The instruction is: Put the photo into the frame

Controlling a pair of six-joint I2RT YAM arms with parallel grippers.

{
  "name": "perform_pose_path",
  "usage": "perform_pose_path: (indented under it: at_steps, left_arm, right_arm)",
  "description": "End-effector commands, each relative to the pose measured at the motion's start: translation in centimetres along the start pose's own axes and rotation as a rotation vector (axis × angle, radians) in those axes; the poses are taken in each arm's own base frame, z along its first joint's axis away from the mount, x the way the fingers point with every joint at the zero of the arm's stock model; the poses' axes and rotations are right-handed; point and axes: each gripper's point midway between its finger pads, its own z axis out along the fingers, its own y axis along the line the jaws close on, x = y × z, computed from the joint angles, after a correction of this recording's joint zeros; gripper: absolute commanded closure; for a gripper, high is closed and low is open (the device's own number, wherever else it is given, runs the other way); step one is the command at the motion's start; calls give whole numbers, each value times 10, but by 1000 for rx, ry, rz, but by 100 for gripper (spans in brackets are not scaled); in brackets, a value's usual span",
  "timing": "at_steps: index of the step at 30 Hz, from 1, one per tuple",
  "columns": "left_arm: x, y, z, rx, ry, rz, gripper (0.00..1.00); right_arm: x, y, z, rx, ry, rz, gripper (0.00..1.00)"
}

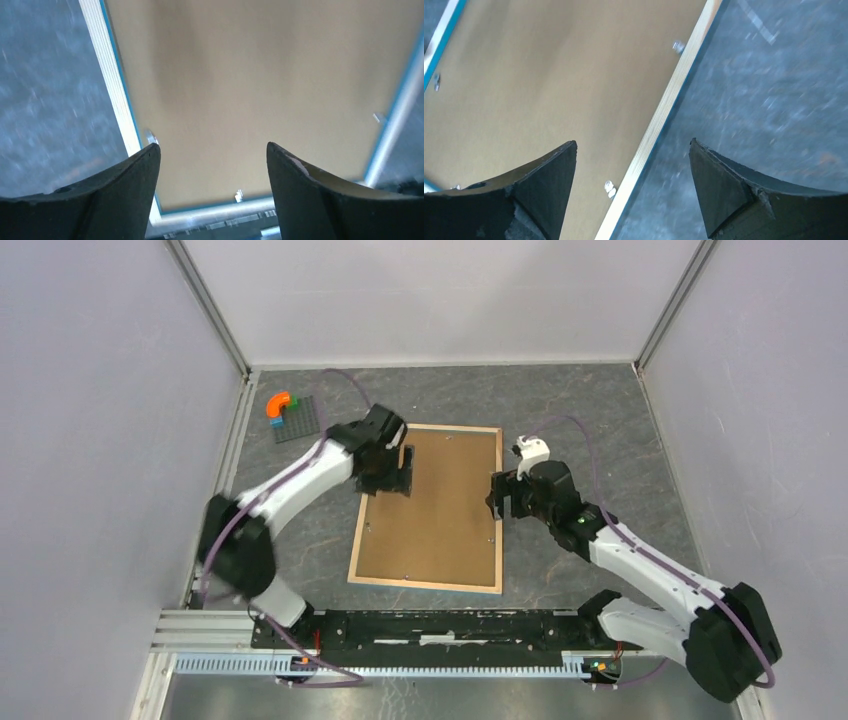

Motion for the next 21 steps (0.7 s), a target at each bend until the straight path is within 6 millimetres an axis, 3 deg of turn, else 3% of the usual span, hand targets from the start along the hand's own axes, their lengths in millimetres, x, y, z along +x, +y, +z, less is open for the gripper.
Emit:
perform_pose_path:
  at_steps: [1,5,10,15,21]
  left_arm:
    - [49,-37,-56,175,-114,-77,15]
    - [121,-54,-65,209,-61,-156,8]
    - [179,-91,-52,335,3,-320,3]
    - [194,-108,-28,321,18,-291,2]
    - [196,-117,-4,332,22,-295,2]
  right_arm:
    - [-52,-19,21,66,-65,-70,12]
    - [-87,-22,68,7,-48,-57,11]
    - [-131,-24,138,-59,-47,-77,10]
    - [-163,-27,196,-64,-60,-143,10]
    - [-166,-26,243,-124,-3,-132,10]
